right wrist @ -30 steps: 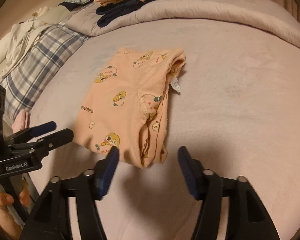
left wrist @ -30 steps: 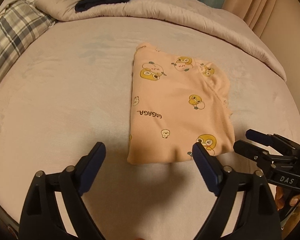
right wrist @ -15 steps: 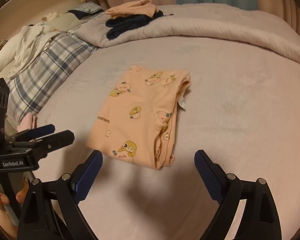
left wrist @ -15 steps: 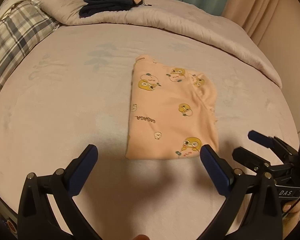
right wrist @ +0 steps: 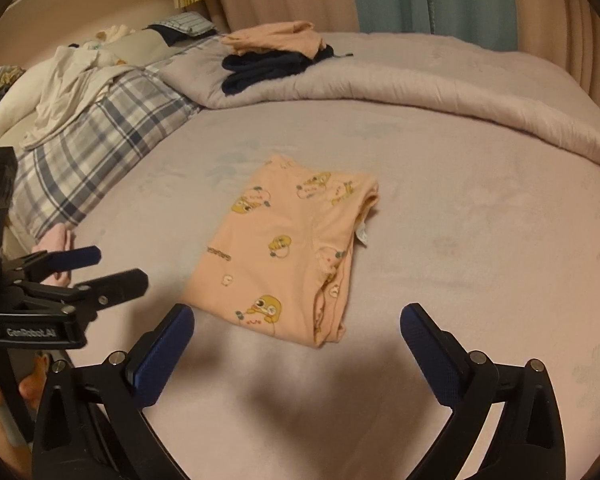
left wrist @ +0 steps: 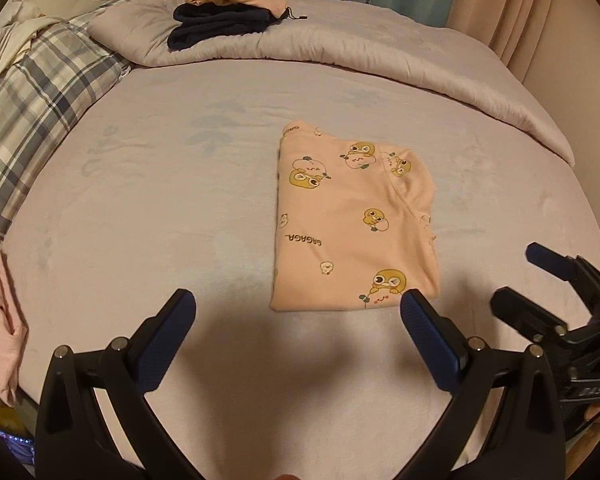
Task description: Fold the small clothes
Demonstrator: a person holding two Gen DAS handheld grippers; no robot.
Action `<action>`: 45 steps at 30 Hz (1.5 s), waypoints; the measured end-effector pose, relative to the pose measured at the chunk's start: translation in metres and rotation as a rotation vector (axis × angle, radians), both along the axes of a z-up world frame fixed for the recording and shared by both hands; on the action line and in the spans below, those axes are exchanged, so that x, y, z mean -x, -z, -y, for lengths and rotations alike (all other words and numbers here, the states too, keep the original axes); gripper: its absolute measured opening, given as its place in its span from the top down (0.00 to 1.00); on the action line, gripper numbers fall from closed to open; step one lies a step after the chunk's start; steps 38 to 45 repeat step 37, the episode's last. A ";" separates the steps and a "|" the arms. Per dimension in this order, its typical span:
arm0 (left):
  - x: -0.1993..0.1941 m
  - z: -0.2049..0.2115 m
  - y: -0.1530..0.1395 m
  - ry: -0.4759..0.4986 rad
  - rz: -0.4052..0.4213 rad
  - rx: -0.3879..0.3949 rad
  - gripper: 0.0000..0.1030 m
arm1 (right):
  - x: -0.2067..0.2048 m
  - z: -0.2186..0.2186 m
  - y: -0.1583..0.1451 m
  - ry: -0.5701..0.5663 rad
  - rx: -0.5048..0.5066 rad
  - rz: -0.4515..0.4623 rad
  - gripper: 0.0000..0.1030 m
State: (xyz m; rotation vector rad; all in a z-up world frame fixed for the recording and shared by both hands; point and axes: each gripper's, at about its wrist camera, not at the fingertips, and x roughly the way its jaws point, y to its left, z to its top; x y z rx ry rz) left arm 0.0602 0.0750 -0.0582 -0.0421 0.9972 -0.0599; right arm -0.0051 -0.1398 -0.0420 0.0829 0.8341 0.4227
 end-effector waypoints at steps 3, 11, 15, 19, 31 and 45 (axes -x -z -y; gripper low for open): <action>0.003 0.002 -0.005 0.000 -0.005 -0.020 0.01 | 0.002 0.001 -0.008 0.004 -0.016 -0.003 0.01; 0.017 0.002 -0.025 -0.007 0.026 -0.040 0.01 | 0.015 -0.001 -0.032 -0.011 -0.039 0.043 0.01; 0.022 0.000 -0.030 -0.041 0.037 -0.060 0.01 | 0.018 -0.004 -0.032 -0.017 -0.047 0.048 0.01; 0.025 0.000 -0.031 -0.050 0.044 -0.067 0.01 | 0.017 -0.006 -0.025 -0.010 -0.043 0.021 0.01; 0.028 0.004 -0.032 -0.043 0.054 -0.072 0.01 | 0.020 -0.005 -0.026 -0.003 -0.049 0.010 0.01; 0.028 0.006 -0.032 -0.040 0.055 -0.069 0.01 | 0.020 -0.004 -0.026 -0.001 -0.056 0.009 0.01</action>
